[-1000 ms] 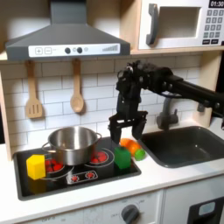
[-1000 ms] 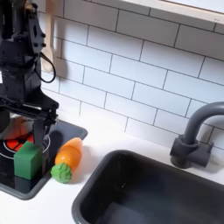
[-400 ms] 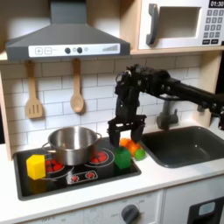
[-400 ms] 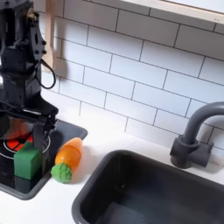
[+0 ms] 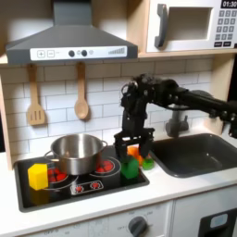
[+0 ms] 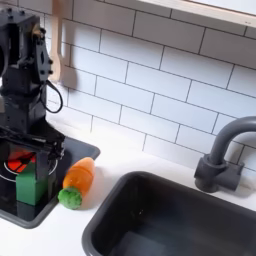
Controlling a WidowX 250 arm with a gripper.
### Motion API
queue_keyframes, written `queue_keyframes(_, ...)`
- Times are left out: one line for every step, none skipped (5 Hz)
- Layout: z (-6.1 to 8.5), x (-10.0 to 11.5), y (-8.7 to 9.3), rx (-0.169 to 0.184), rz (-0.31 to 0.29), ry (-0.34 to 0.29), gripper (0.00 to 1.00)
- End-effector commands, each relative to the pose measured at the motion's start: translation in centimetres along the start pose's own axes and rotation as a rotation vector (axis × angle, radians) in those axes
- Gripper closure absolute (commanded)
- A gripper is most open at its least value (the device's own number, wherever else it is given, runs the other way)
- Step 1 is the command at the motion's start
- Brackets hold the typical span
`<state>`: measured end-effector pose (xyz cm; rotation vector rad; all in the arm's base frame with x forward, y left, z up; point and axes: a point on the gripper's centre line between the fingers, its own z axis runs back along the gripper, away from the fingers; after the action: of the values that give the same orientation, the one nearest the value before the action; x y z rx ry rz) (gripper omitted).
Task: Reach green block
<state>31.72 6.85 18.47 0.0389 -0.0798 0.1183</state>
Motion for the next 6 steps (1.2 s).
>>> queue_keyframes(-1.1,0.6,-0.1,0.004,-0.001,0.011,0.0)
queue_keyframes(-2.1,1.1,-0.2,0.003,-0.009,0.026,0.0)
queue_keyframes(-3.0,1.3,-0.6,0.0,-0.03,0.047,0.0)
queue_keyframes(-3.5,1.4,-1.1,-0.002,-0.046,0.051,0.0)
queue_keyframes(-3.7,1.5,-1.6,0.0,-0.065,0.046,0.0)
queue_keyframes(-3.8,1.9,-1.2,0.006,-0.053,0.039,0.0)
